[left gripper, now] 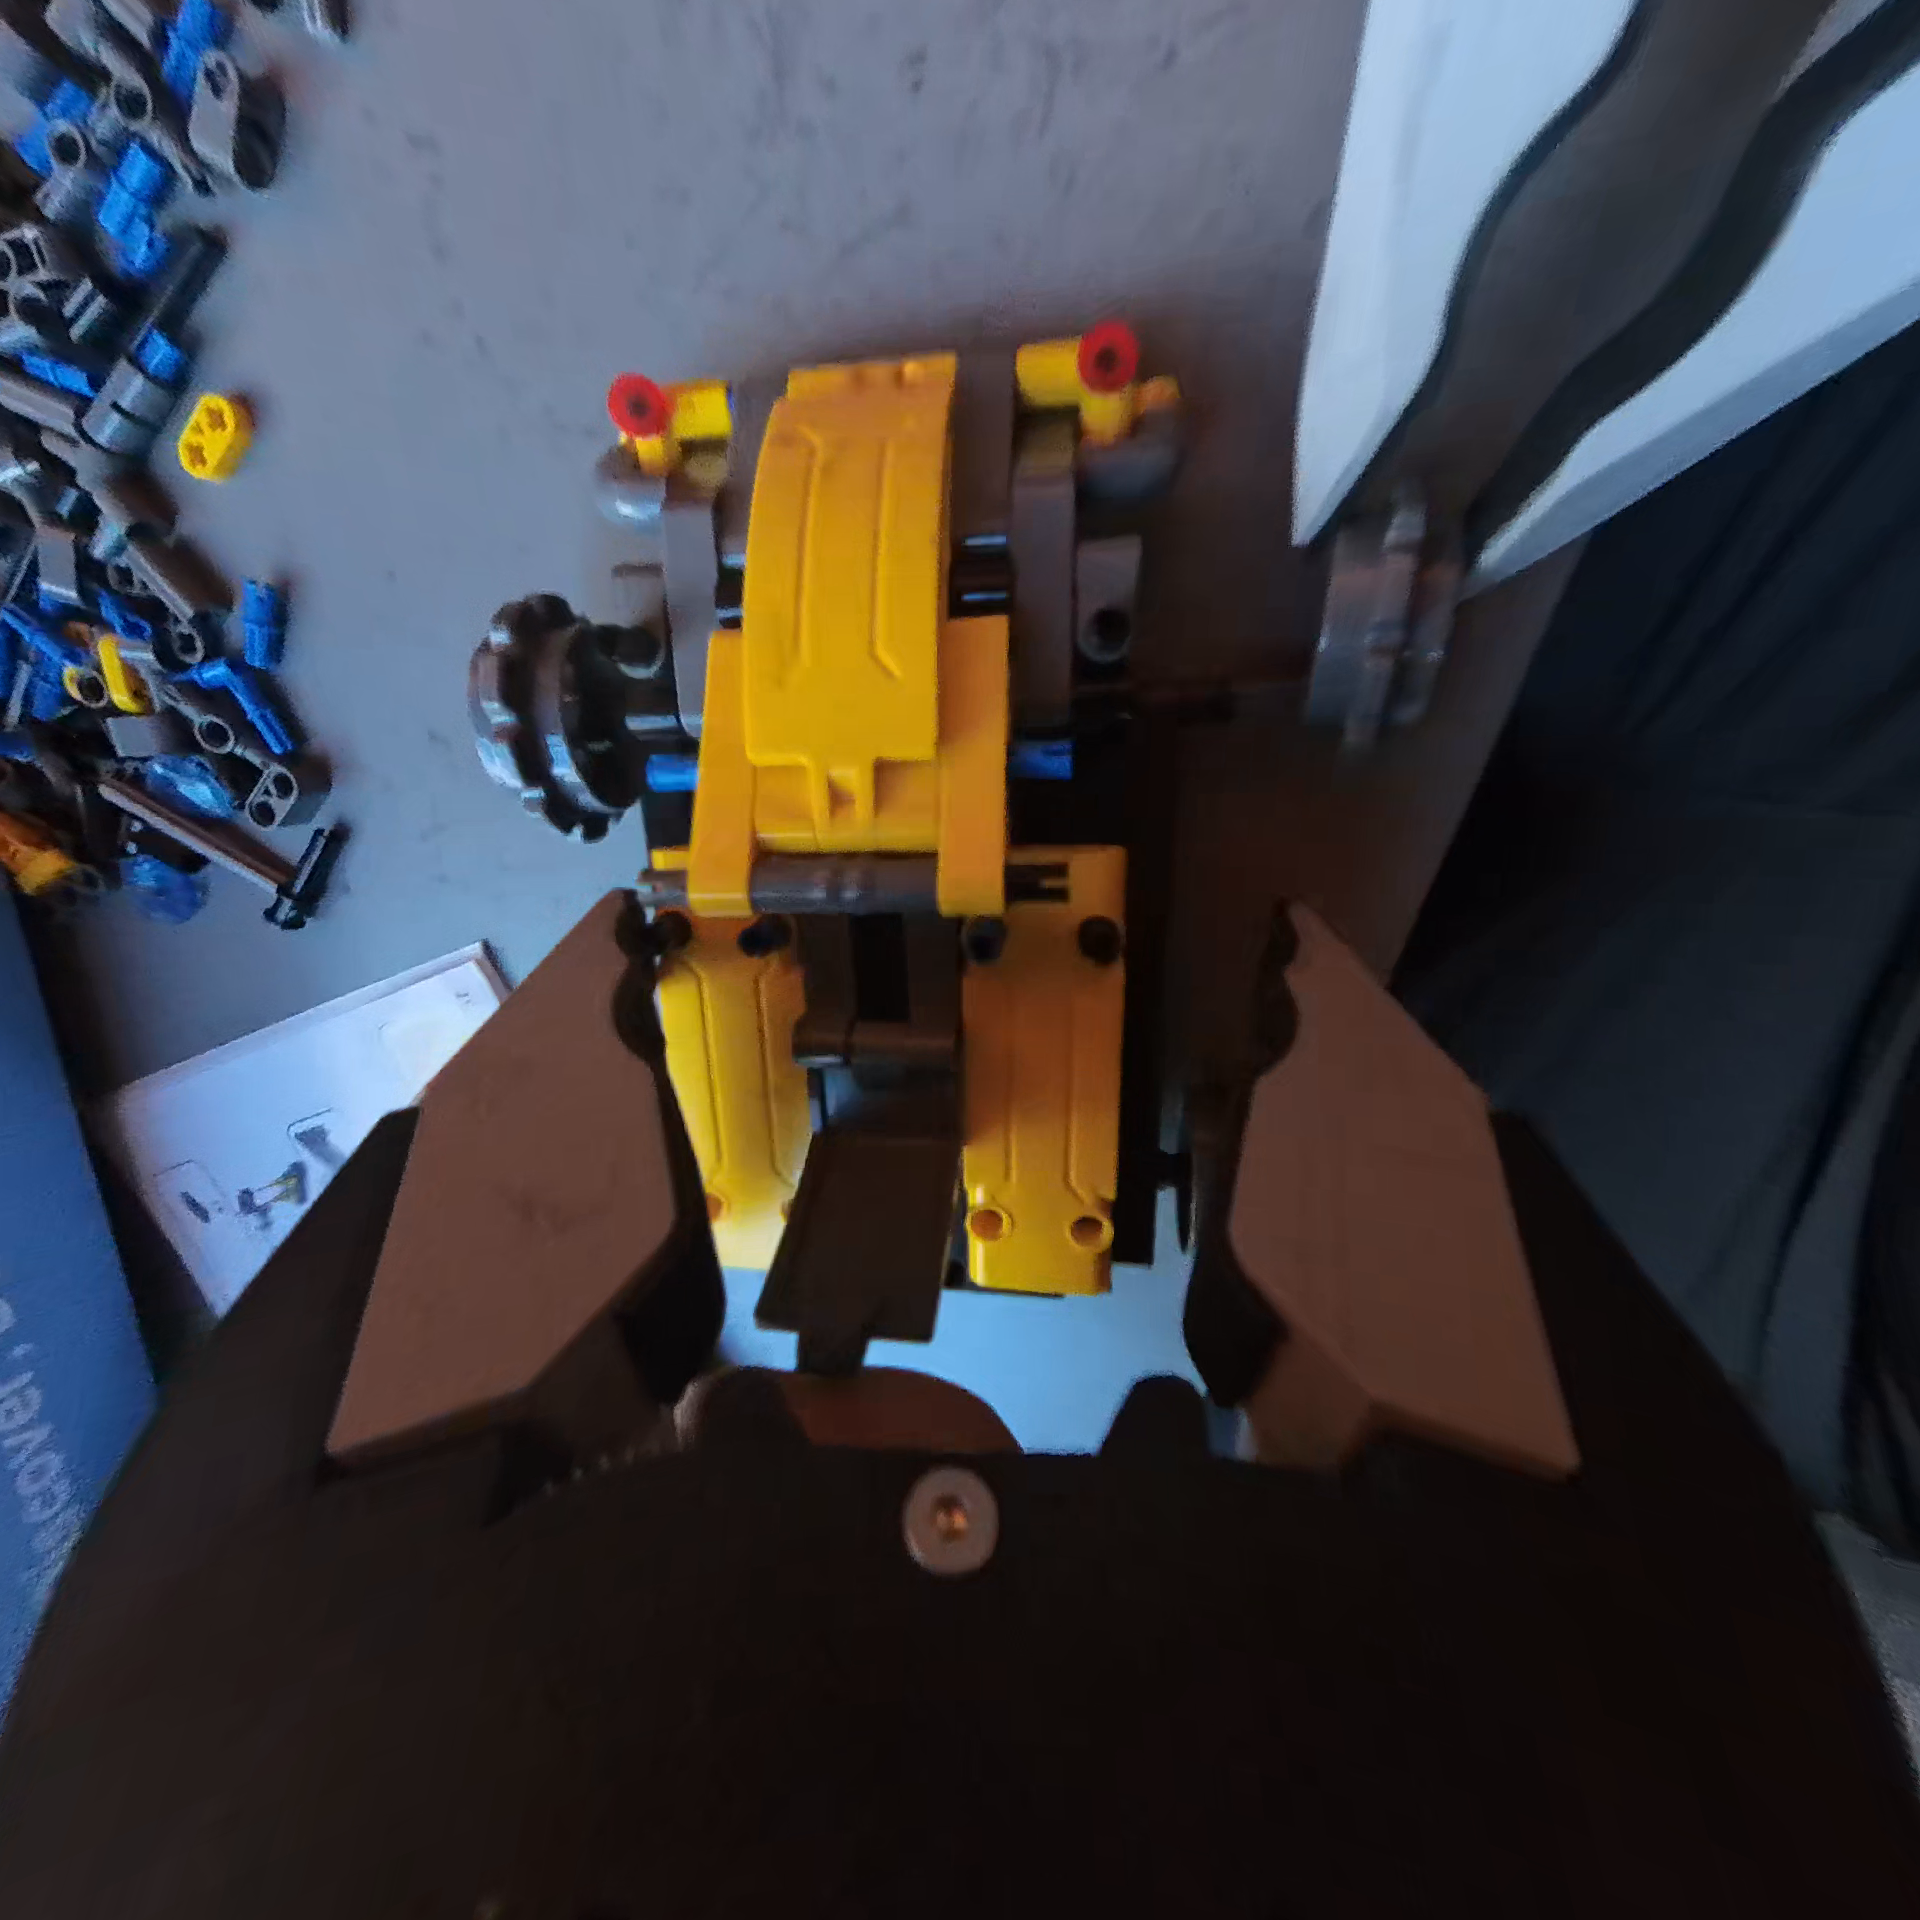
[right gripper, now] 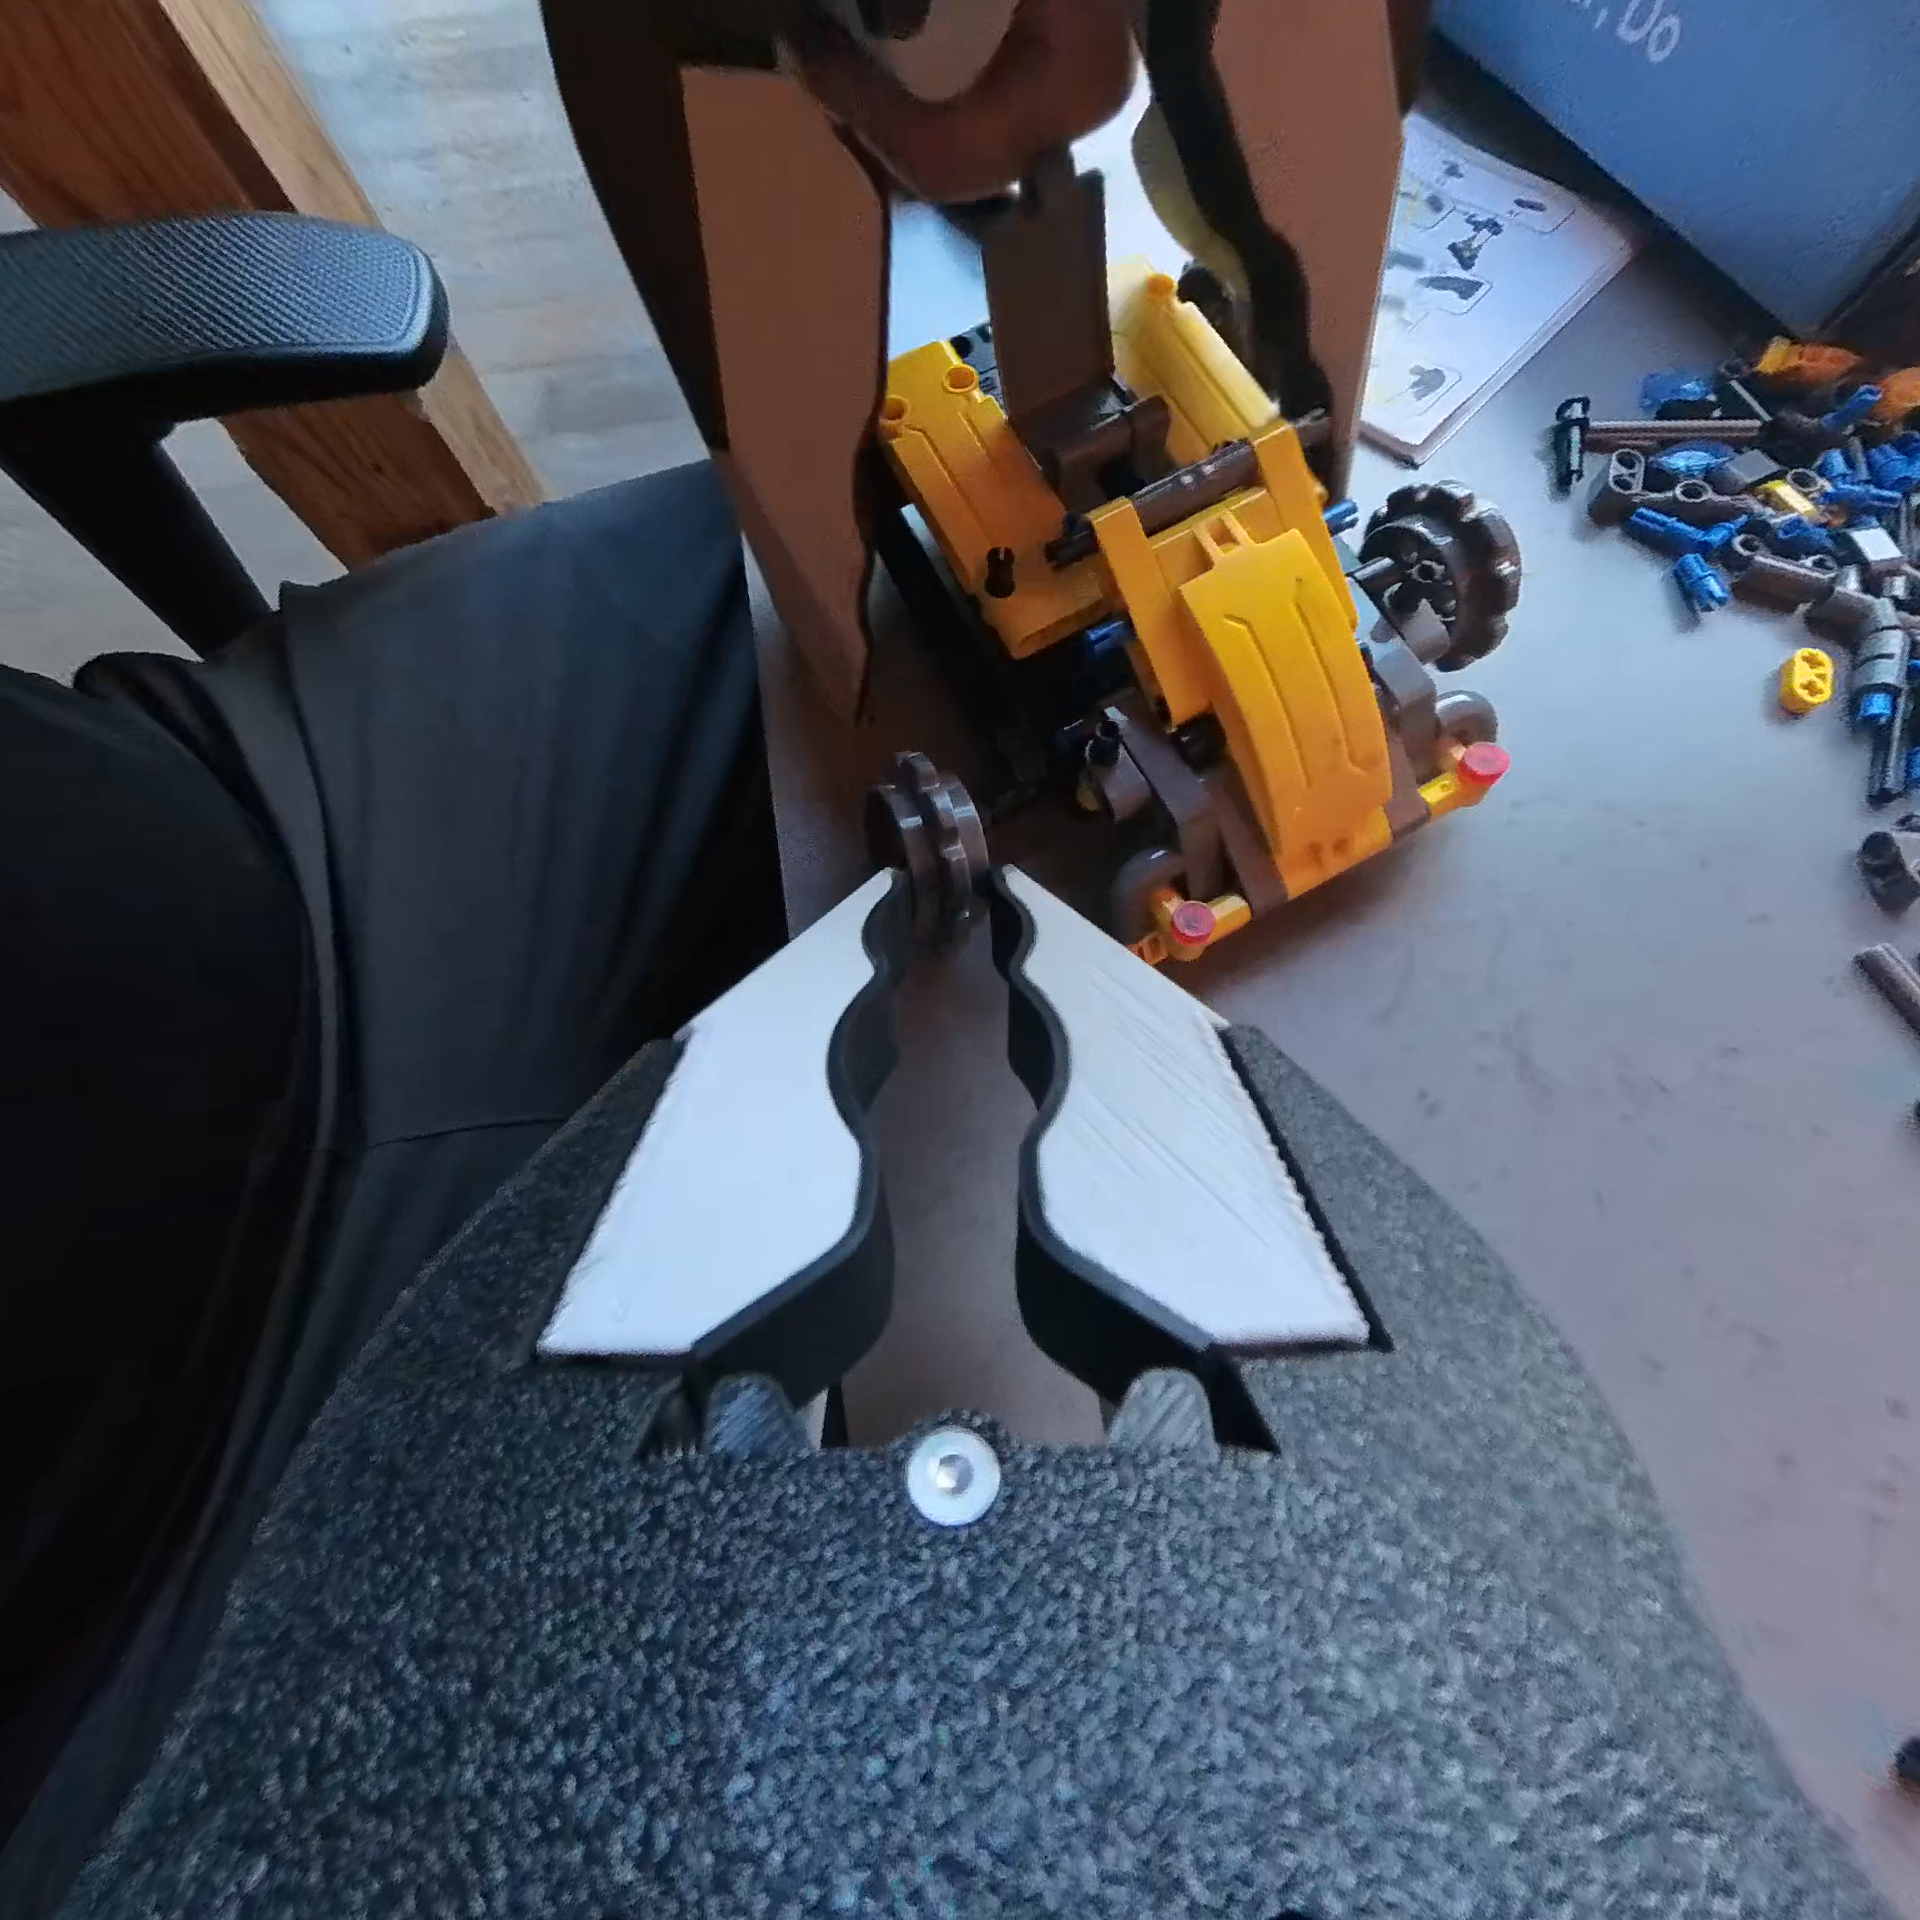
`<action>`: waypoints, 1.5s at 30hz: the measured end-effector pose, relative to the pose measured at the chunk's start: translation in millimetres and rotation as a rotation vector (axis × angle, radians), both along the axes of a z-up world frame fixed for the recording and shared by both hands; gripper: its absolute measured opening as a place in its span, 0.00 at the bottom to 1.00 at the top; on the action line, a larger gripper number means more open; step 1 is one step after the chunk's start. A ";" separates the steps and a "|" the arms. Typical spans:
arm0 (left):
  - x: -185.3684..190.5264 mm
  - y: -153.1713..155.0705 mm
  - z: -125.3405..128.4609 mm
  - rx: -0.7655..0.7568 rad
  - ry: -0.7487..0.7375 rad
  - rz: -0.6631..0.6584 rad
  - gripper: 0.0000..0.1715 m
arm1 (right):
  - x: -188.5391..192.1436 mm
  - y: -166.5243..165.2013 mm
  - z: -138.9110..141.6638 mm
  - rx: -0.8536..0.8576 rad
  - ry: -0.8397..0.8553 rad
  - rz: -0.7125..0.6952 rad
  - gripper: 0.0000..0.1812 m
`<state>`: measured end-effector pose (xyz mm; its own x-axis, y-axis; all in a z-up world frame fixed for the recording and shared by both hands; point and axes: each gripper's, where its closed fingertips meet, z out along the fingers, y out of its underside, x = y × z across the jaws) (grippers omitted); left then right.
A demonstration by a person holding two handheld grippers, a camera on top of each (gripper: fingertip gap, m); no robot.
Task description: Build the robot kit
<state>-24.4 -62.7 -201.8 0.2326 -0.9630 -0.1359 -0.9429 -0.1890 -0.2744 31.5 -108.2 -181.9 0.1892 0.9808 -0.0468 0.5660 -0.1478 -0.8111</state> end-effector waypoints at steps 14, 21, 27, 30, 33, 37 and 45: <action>1.9 5.8 4.6 -0.030 -0.071 0.004 0.54 | -12.0 -2.0 2.3 0.018 0.011 0.054 0.08; 2.3 6.1 4.9 -0.024 -0.092 0.000 0.54 | -12.9 -3.1 4.5 0.026 0.023 0.058 0.08; 2.3 6.6 5.0 -0.025 -0.088 -0.003 0.54 | -13.3 -3.9 5.8 -0.014 0.038 0.065 0.08; 2.6 8.2 5.2 -0.024 -0.103 0.005 0.54 | -15.5 -12.8 13.6 0.001 0.085 0.113 0.08; 2.8 8.8 5.1 -0.025 -0.103 0.005 0.54 | -16.3 -9.2 18.3 -0.032 0.120 0.091 0.08; 2.8 8.7 5.1 -0.028 -0.095 0.006 0.54 | -15.6 1.1 17.0 -0.128 0.130 0.034 0.08; 5.0 8.1 5.5 -0.016 -0.128 0.026 0.54 | -15.0 -3.7 17.6 -0.311 0.165 0.044 0.08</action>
<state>-19.4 -54.6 -196.3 0.2717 -0.9583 -0.0886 -0.8952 -0.2178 -0.3887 16.6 -112.0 -164.3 0.1122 0.9218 -0.3711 0.4426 -0.3808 -0.8119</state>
